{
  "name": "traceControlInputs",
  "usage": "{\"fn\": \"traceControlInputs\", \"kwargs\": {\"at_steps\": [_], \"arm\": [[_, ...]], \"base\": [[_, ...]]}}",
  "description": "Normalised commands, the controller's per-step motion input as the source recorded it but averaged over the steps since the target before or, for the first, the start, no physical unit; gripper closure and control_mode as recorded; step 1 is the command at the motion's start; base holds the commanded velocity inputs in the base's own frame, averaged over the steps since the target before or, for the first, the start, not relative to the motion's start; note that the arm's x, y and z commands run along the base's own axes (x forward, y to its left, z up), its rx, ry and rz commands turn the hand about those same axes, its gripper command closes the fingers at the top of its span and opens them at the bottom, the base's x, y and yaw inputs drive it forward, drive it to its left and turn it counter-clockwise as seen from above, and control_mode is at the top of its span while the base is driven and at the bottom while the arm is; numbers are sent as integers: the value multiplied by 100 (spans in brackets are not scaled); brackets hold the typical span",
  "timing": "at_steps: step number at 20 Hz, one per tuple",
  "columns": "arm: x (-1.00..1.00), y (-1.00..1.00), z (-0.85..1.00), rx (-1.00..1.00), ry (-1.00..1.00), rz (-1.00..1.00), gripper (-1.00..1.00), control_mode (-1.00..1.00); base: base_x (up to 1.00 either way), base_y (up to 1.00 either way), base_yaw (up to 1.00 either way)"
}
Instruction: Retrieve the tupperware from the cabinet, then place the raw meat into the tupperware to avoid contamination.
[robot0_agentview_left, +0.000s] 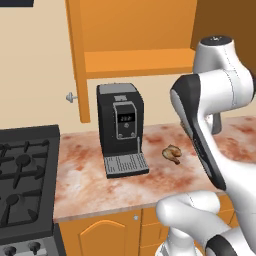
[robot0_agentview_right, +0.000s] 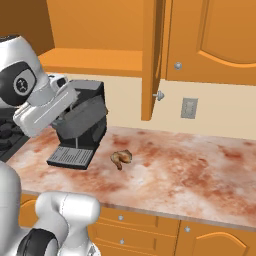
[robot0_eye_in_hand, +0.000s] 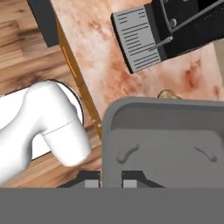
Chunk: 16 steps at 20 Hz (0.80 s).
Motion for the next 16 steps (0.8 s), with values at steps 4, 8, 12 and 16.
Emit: {"fn": "traceControlInputs", "kwargs": {"at_steps": [4,8,12,16], "arm": [[0,-30,-68,2,12,2,100,-100],[0,-25,-54,3,7,3,100,-100],[4,-24,-49,2,4,4,100,-100],[16,-19,-44,1,0,3,100,-100]], "base": [[0,0,0],[0,0,0],[0,0,0],[0,0,0]]}}
